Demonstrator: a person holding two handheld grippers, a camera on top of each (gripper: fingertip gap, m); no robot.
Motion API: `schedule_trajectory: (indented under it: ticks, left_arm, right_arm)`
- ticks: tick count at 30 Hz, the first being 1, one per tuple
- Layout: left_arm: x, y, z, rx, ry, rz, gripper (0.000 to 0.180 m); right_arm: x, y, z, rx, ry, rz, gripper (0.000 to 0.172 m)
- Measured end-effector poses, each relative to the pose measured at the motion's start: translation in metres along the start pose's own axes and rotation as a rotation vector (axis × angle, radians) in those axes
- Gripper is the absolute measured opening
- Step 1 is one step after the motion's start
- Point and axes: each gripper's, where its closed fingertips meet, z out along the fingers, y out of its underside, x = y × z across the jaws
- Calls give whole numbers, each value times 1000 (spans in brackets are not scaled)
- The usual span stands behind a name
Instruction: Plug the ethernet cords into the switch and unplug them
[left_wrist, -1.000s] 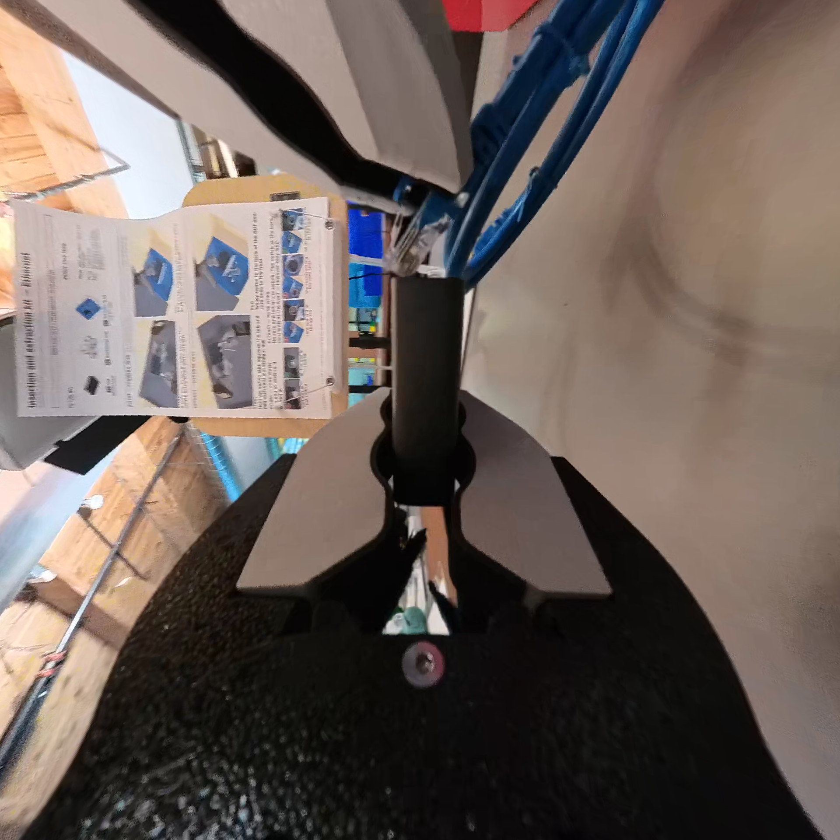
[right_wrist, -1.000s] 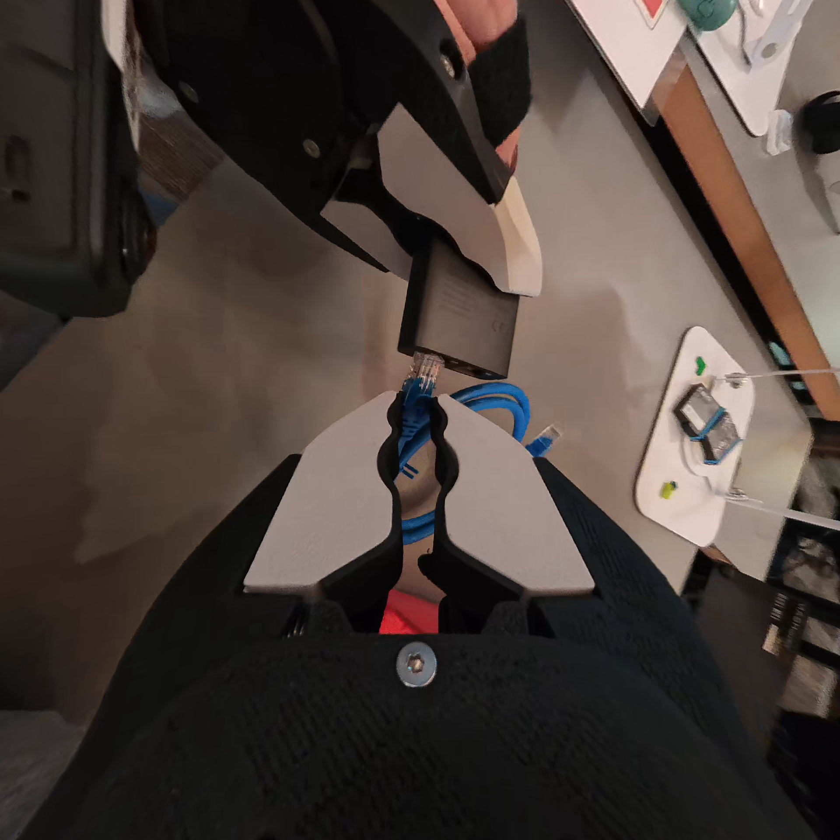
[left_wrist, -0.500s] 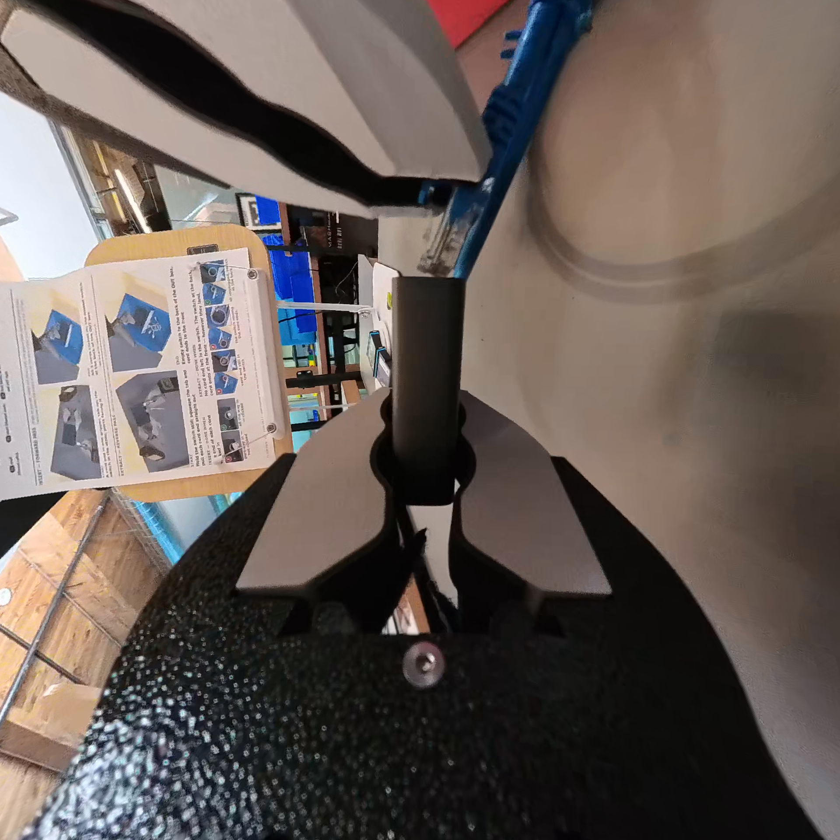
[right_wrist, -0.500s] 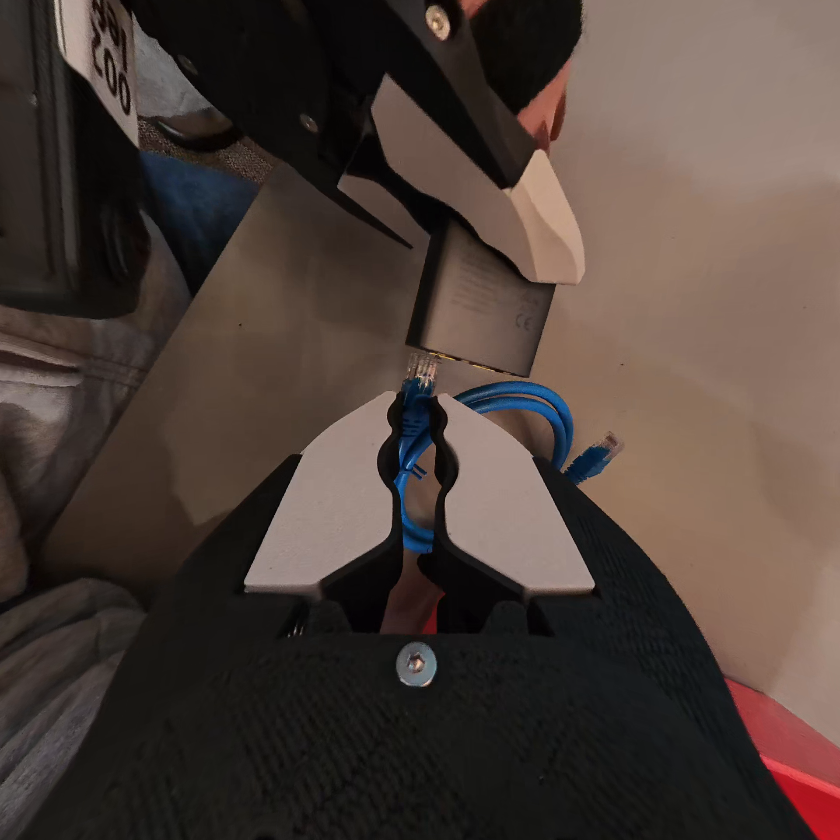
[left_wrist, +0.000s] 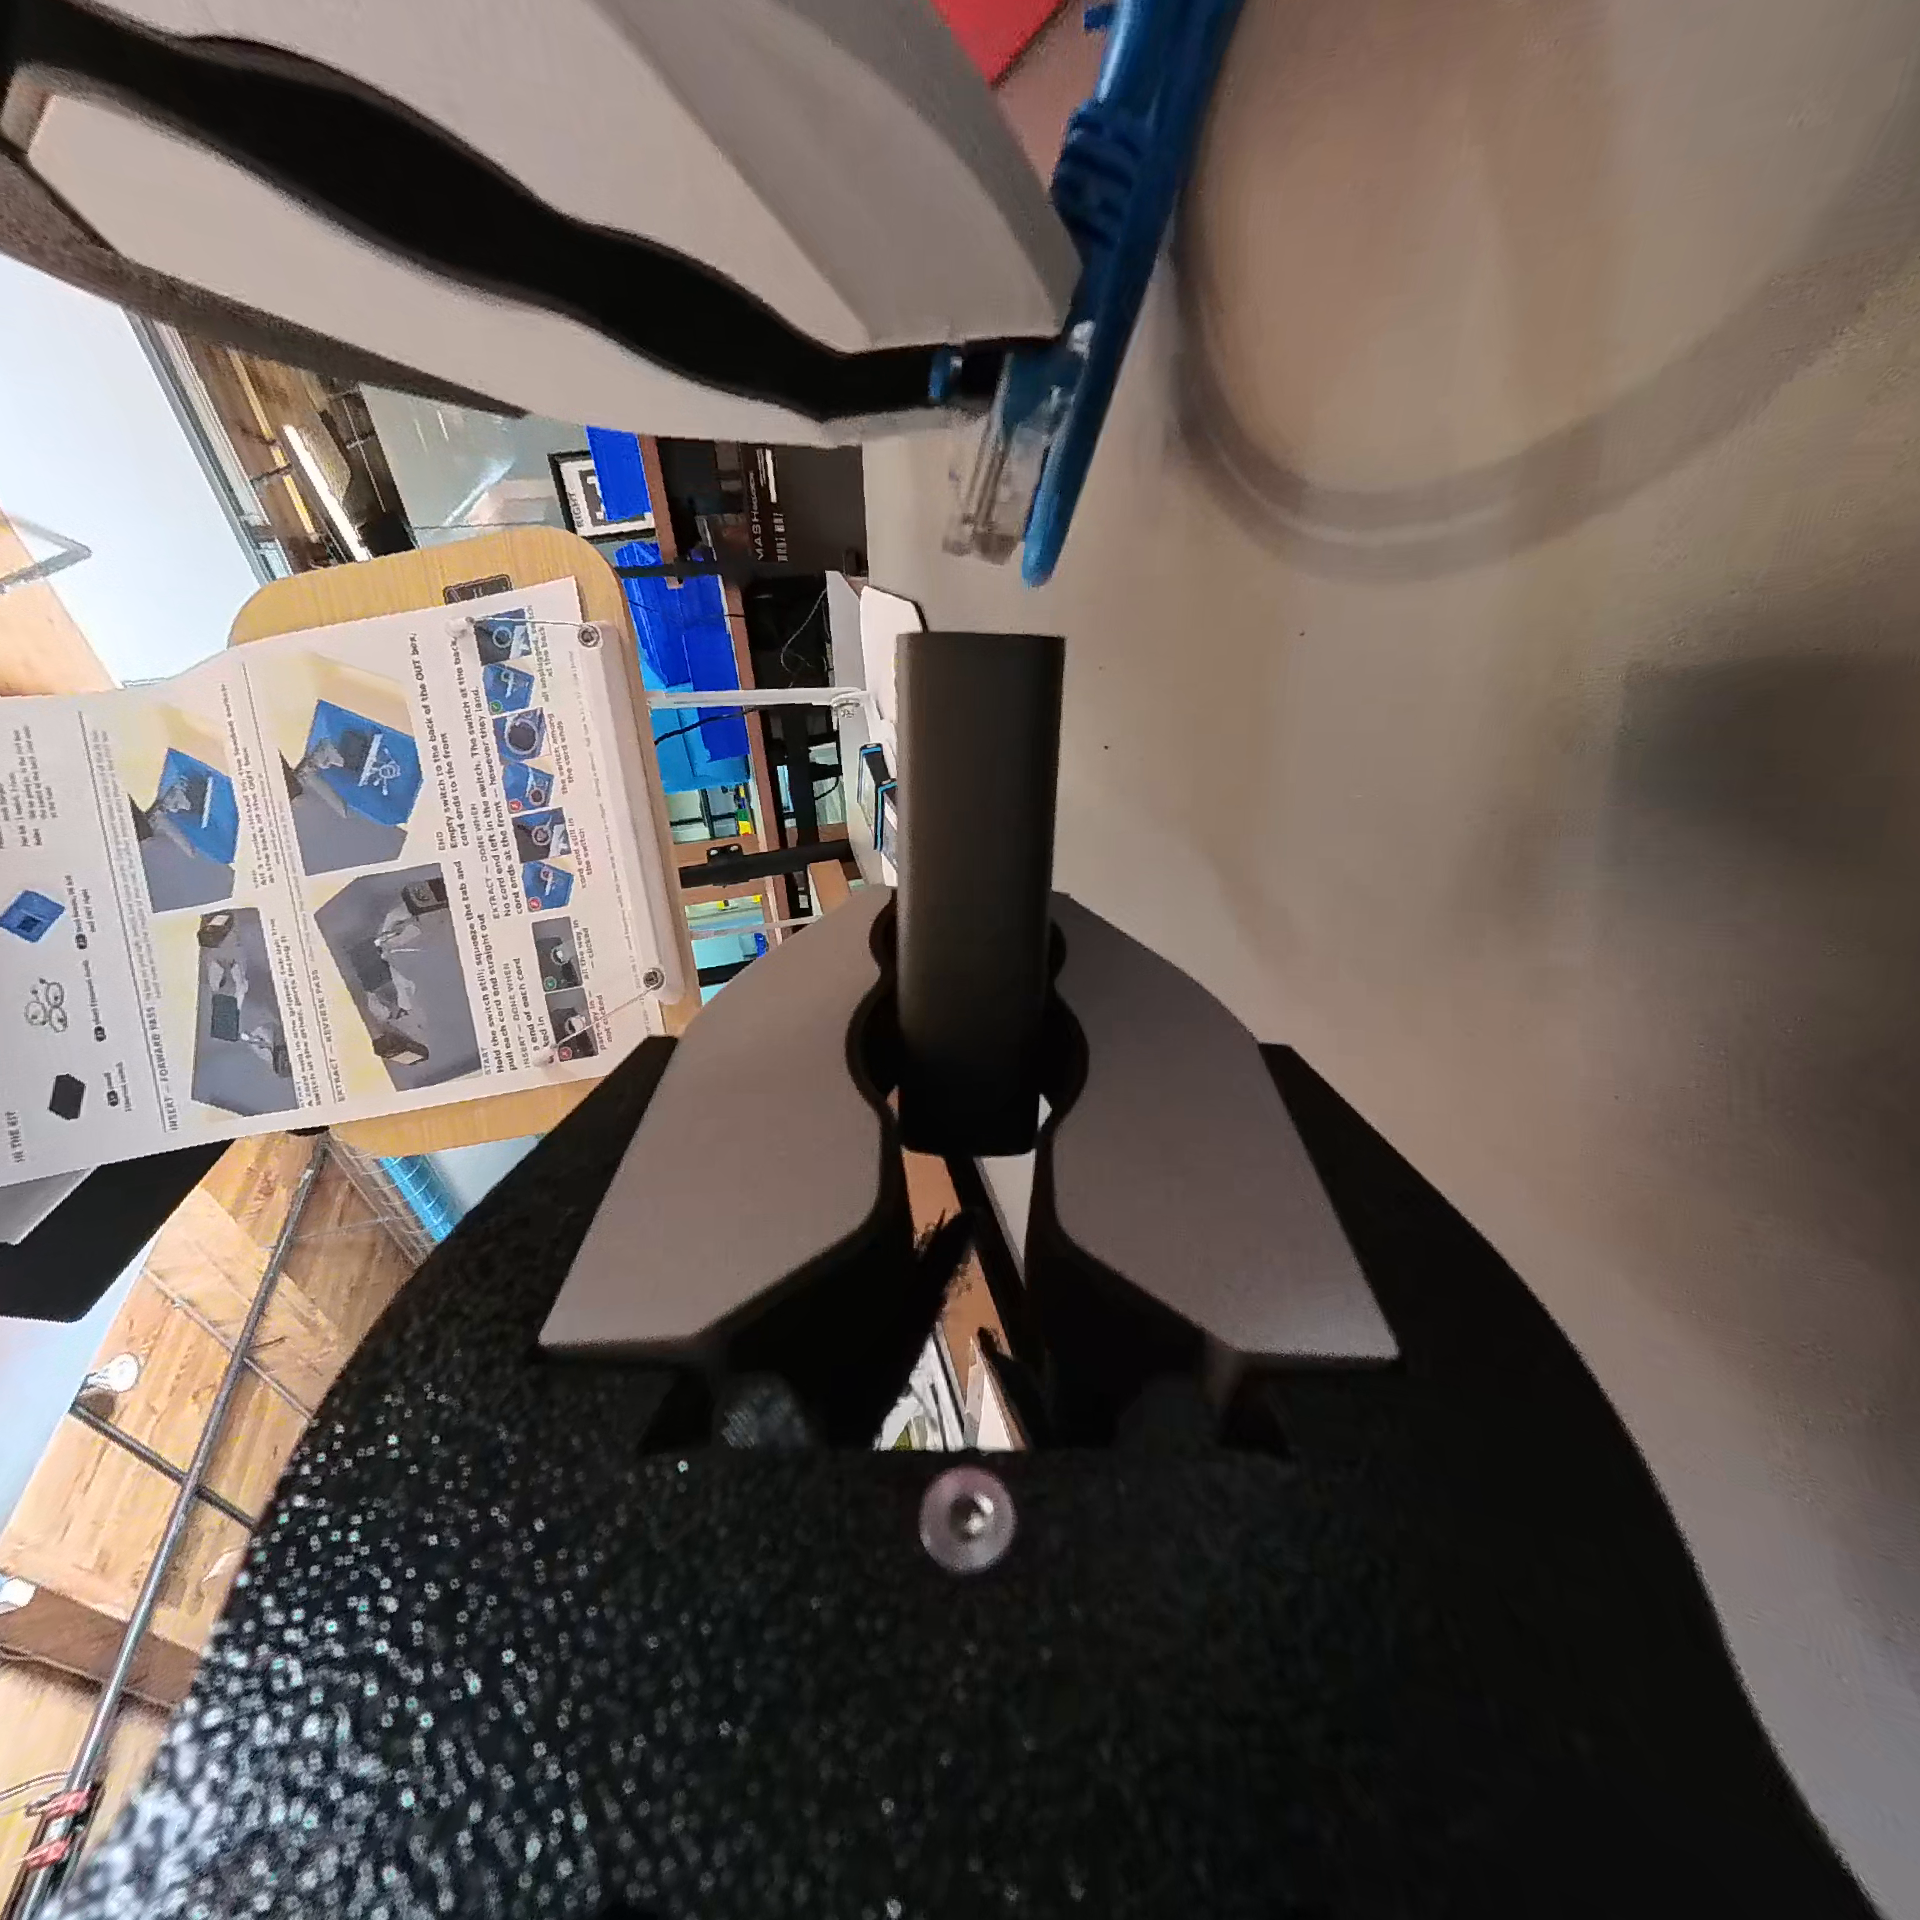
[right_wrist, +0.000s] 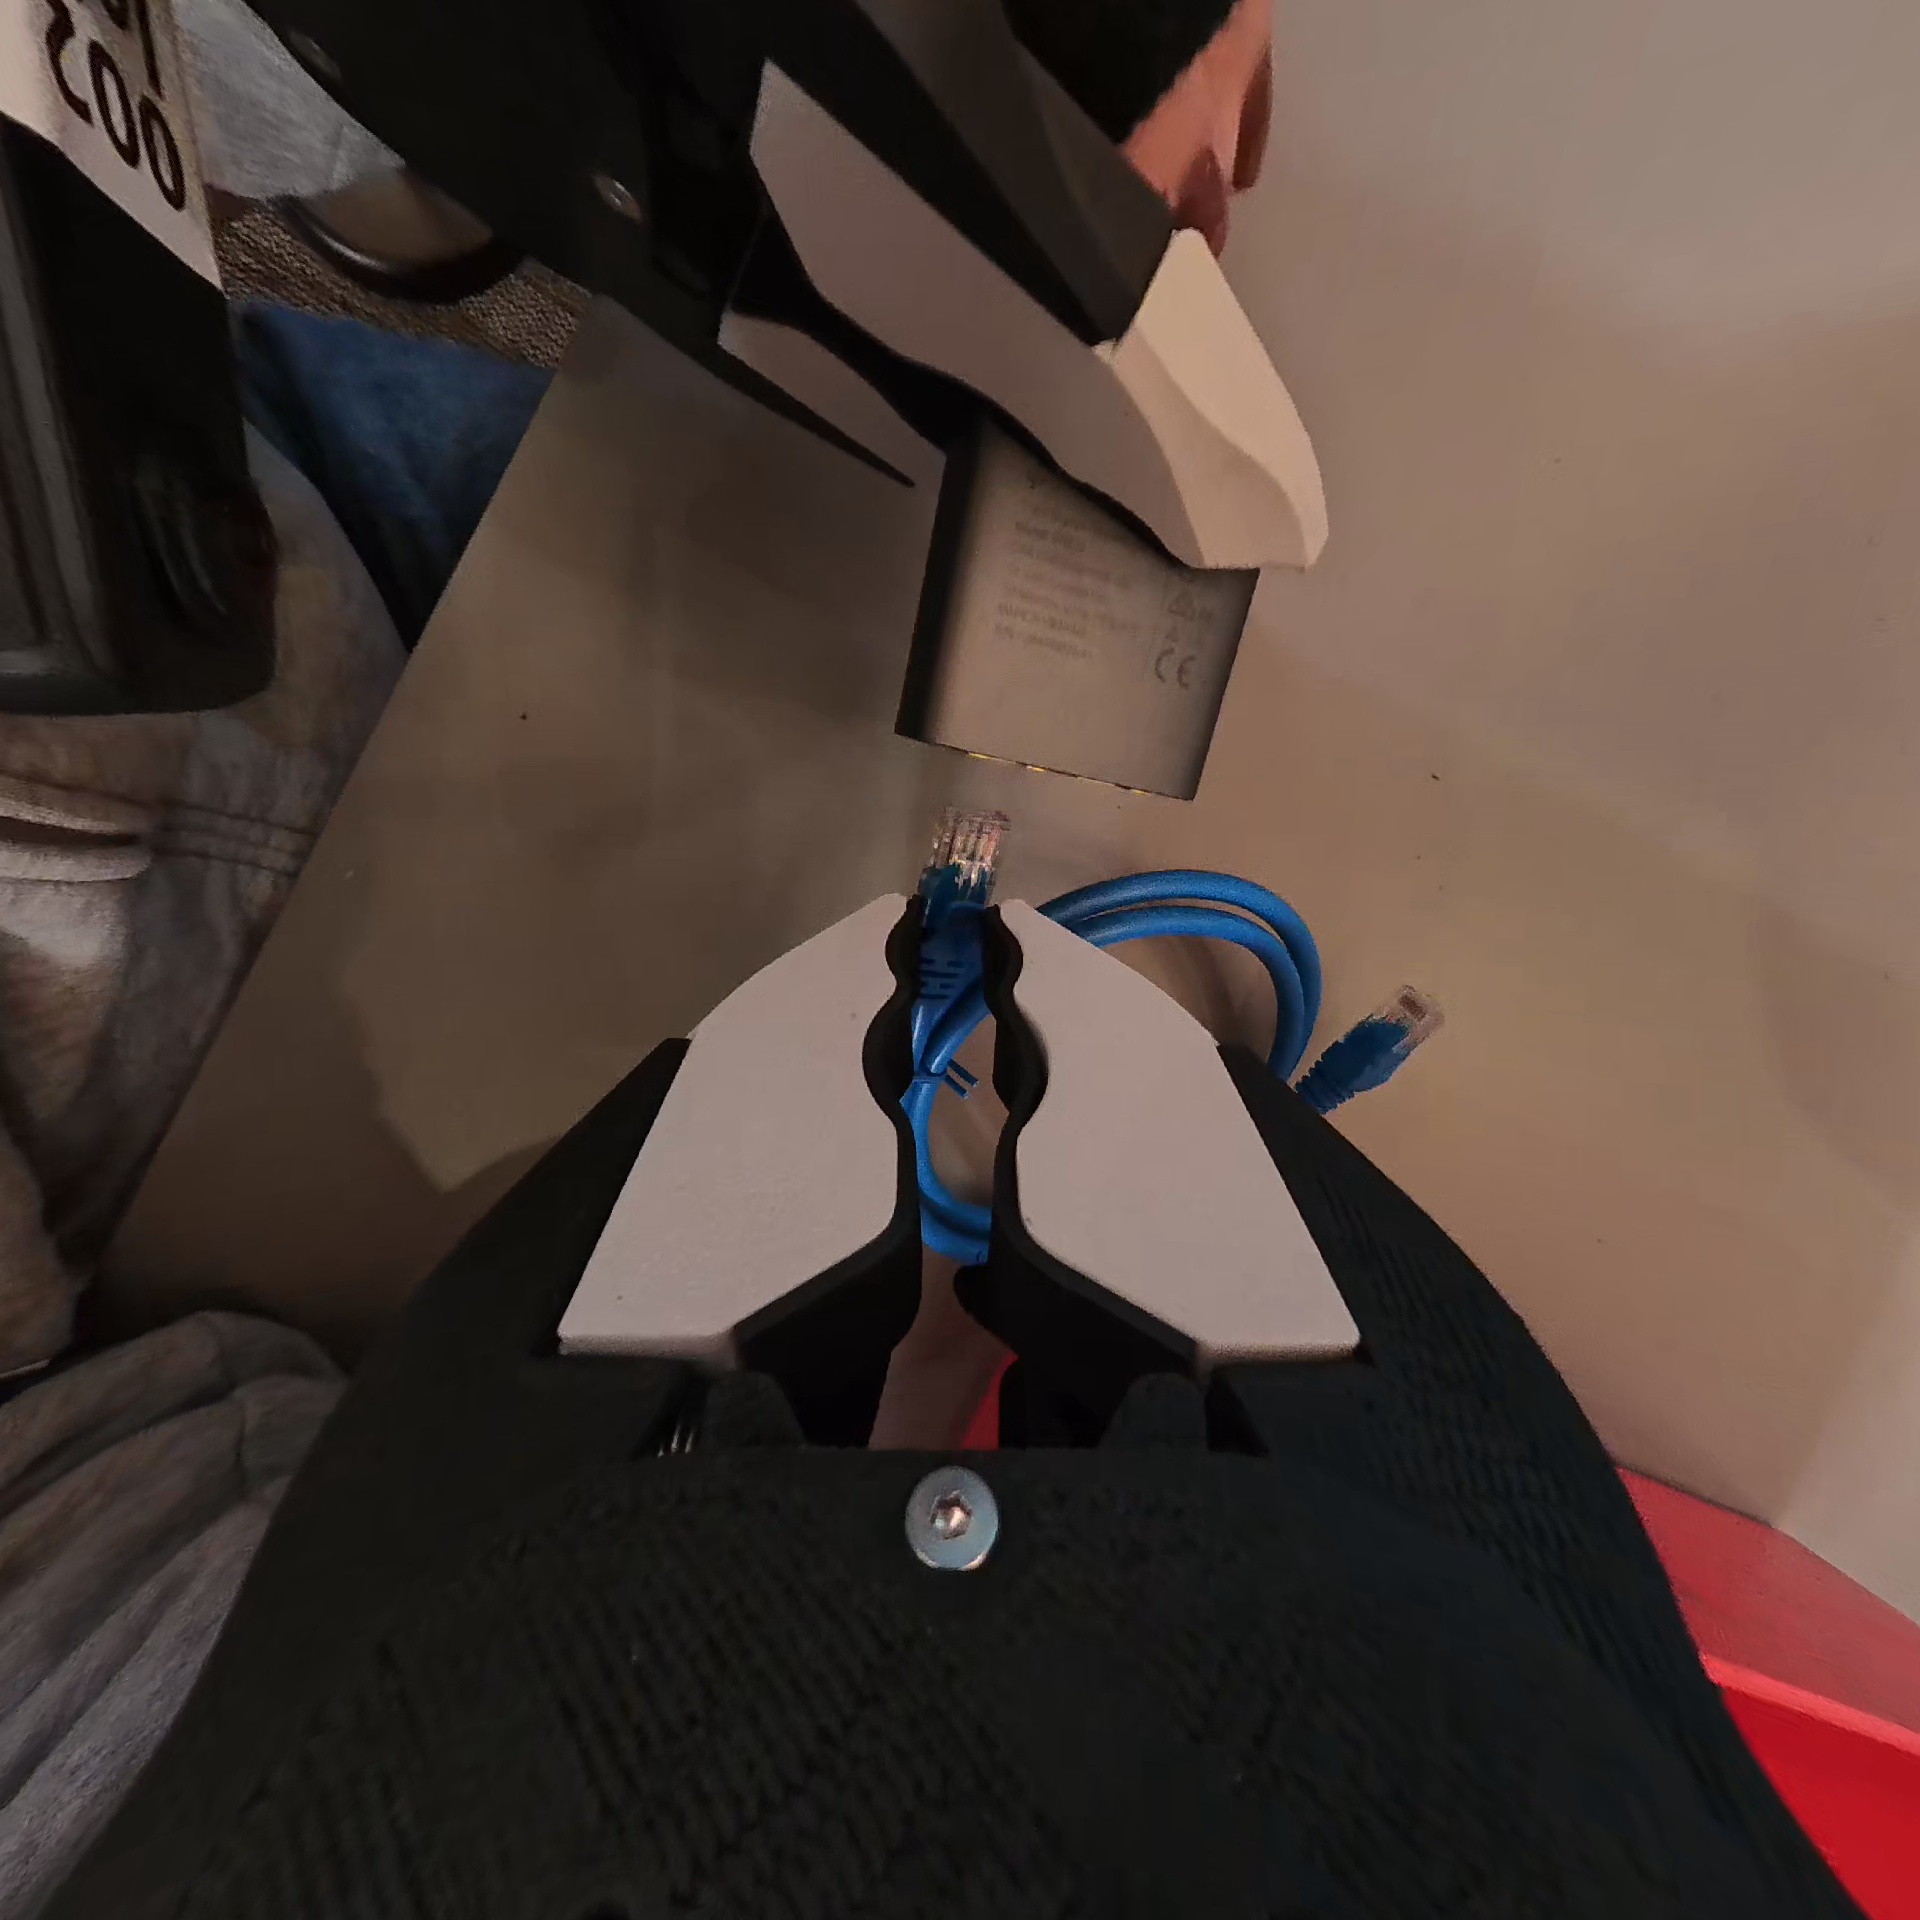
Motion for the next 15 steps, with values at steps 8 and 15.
schedule_trajectory:
  ticks: [8, 15]
  left_arm:
    - [-1, -4, 0, 6, -6, 21, 21]
    - [1, -9, 2, 16, -6, 36, 21]
  right_arm:
    - [0, -1, 2, -2, -3, -1, 9]
    - [-2, -1, 2, -4, -12, 5, 9]
